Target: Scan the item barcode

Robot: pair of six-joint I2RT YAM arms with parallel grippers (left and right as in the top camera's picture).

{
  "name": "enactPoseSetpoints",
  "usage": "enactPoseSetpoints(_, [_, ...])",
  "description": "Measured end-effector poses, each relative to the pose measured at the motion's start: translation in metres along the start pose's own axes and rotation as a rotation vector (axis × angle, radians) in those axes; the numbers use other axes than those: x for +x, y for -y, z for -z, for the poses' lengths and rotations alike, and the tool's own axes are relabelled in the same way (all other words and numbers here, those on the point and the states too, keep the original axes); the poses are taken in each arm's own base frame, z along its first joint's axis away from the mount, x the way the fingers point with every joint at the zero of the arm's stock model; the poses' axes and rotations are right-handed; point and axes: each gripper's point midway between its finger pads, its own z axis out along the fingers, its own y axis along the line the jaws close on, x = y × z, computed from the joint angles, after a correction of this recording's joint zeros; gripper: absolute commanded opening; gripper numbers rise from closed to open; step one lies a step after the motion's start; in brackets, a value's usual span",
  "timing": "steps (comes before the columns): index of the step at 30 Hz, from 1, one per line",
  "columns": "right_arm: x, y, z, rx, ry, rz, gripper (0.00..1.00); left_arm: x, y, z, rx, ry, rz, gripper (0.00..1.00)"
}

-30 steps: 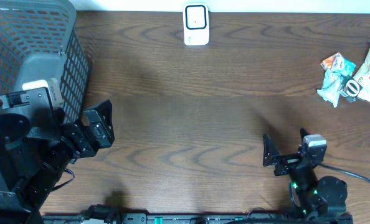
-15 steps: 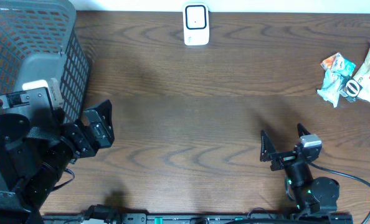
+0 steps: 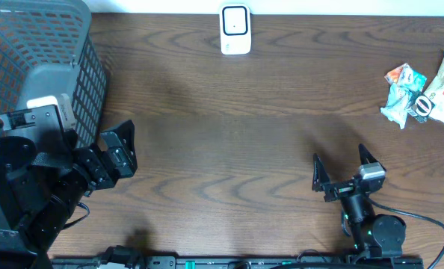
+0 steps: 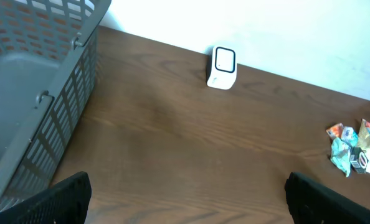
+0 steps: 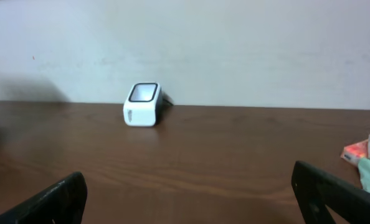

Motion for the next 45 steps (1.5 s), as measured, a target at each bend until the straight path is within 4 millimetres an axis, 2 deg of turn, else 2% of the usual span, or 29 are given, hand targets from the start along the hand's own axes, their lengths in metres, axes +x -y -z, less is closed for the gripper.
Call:
enactPoseSetpoints(10, [-0.001, 0.000, -0.001, 0.000, 0.015, 0.051, 0.99, 0.000, 0.000, 0.000, 0.000, 0.000, 0.000, 0.98])
enactPoseSetpoints(16, [0.026, 0.002, 0.000, 0.006, -0.091, 0.043, 0.99, 0.000, 0.000, 0.000, 0.000, 0.000, 0.000, 0.98])
enactPoseSetpoints(29, [0.025, 0.006, 0.000, 0.030, -0.087, 0.052, 0.99, 0.000, 0.000, 0.000, 0.000, 0.000, 0.000, 0.98])
enactPoseSetpoints(35, [0.005, 0.005, -0.001, 0.027, -0.006, 0.067, 0.99, 0.000, 0.000, 0.000, 0.000, 0.000, 0.000, 0.97])
enactPoseSetpoints(39, [0.007, 0.003, -0.001, 0.013, -0.015, 0.064, 0.99, 0.000, 0.000, 0.000, 0.000, 0.000, 0.000, 0.98])
enactPoseSetpoints(45, [0.026, 0.003, 0.000, 0.010, -0.090, 0.050, 0.99, 0.000, 0.000, 0.000, 0.000, 0.000, 0.000, 0.98])
